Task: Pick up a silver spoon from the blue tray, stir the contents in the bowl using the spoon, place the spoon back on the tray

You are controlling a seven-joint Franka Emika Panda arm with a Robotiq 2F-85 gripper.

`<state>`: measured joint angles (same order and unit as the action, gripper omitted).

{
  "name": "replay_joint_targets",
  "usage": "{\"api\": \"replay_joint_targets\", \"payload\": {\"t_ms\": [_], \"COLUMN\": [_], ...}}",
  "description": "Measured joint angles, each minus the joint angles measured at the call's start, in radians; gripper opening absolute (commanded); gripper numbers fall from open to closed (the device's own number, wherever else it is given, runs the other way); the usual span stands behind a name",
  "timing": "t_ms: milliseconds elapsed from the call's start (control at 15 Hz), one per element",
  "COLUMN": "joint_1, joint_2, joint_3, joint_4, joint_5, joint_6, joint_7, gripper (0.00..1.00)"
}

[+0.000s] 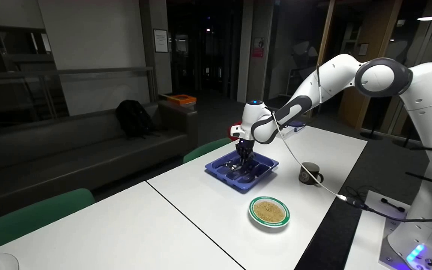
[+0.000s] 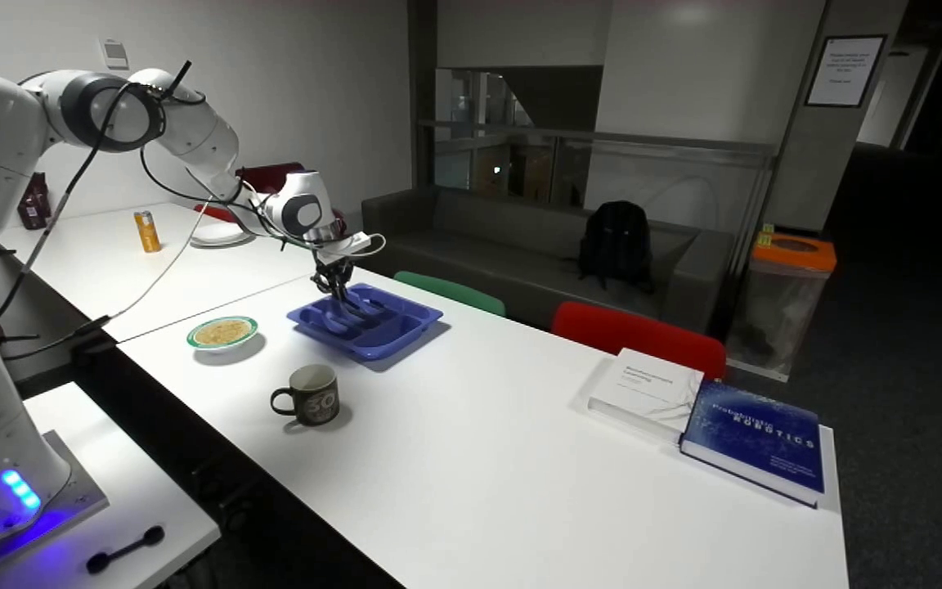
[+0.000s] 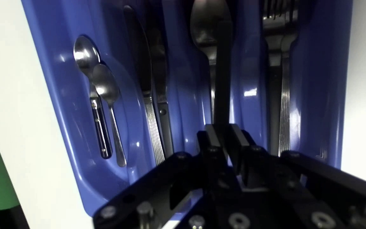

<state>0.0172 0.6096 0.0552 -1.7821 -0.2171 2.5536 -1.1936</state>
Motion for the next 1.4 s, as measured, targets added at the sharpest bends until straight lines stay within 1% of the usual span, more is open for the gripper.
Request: {"api": "replay_joint_targets", "payload": {"t_ms": [467,1067,1400], "joint_1": [-0.001,-0.002,-0.002], "joint_2": [0.069,0.092,0.118], "joint_3": [-0.002,-0.013,-0.014], "joint_4": [0.053,0.092,0.127], "joint_5": [-0.004,-0.021,-0.032], "joint_6": [-0.013,-0.113,-0.125], "joint_7": [0.023,0.024,0.024], "gripper": [0.03,0.03,0.03]}}
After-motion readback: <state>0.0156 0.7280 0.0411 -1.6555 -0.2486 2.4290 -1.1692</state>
